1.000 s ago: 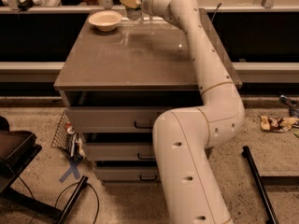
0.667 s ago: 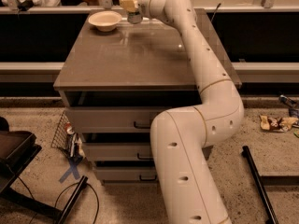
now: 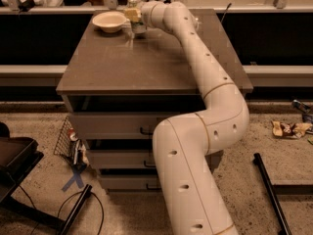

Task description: Move 7up can near paper bowl

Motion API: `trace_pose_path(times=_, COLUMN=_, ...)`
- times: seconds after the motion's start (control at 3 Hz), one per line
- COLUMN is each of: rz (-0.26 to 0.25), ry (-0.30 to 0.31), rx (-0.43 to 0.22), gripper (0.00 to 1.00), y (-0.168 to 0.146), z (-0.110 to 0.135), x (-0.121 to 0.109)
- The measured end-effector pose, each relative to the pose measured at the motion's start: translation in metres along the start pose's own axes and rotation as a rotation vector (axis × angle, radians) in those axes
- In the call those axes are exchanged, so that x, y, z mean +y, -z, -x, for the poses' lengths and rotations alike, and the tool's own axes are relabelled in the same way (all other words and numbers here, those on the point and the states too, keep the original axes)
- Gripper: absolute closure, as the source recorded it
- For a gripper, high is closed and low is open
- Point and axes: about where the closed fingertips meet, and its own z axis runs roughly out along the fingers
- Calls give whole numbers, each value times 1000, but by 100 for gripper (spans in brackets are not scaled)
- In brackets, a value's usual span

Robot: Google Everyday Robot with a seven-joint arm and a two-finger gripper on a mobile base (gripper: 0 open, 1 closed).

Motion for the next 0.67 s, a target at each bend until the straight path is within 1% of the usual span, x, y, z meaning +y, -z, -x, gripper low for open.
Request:
trace_pose_path(times=0.33, rz=0, ry=-10, rx=2, gripper=87, y=-3, z=-3, x=1)
trace_pose_path(times=0.67, rz=2, ry=-11, rx=4, gripper=63, y=-5, z=-4, x=3)
